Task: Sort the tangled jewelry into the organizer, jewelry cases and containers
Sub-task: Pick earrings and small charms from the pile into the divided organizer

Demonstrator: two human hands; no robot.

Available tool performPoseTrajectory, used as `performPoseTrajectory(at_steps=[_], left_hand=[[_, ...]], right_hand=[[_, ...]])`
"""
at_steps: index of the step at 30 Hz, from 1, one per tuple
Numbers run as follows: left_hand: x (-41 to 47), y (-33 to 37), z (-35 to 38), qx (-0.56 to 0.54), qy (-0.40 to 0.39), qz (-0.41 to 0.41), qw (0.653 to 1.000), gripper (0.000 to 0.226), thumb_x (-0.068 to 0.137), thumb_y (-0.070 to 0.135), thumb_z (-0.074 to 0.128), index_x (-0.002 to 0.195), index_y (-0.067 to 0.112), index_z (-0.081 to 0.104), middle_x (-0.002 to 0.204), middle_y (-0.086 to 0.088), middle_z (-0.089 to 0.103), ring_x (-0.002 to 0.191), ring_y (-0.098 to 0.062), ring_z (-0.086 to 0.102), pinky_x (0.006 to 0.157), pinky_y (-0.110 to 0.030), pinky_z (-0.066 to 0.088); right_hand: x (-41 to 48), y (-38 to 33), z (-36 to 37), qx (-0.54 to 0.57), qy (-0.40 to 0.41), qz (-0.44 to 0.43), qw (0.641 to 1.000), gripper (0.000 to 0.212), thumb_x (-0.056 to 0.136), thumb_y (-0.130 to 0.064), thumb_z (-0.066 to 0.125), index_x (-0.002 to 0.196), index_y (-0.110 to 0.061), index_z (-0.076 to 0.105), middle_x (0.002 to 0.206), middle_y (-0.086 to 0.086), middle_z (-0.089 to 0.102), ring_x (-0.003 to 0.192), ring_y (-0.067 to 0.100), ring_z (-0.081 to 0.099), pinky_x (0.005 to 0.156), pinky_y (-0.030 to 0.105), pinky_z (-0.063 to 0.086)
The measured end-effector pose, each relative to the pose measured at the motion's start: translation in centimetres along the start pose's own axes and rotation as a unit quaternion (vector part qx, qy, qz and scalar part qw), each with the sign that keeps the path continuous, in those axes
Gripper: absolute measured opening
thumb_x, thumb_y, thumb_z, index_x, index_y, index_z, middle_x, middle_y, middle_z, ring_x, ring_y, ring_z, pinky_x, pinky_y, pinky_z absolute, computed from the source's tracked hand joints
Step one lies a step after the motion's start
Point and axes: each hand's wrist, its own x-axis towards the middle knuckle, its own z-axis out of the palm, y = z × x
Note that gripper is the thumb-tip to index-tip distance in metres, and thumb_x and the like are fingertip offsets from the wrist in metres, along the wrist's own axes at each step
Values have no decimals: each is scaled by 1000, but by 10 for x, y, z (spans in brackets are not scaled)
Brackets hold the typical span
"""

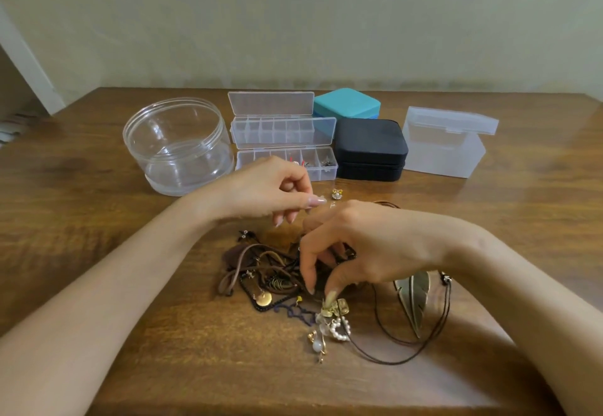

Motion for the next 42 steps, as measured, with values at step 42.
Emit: performPoseTrajectory(at_steps=[42], left_hand=[[9,-23,-15,-73,155,-126,977,9,77,14,72,80,13,63,70,-1,66,56,-2,61,52,-15,46]], right_hand=[[-1,-8,5,-24,-78,21,996,32,73,-28,78,101,-30,62,91,-14,46,81,3,46,69,19,39]])
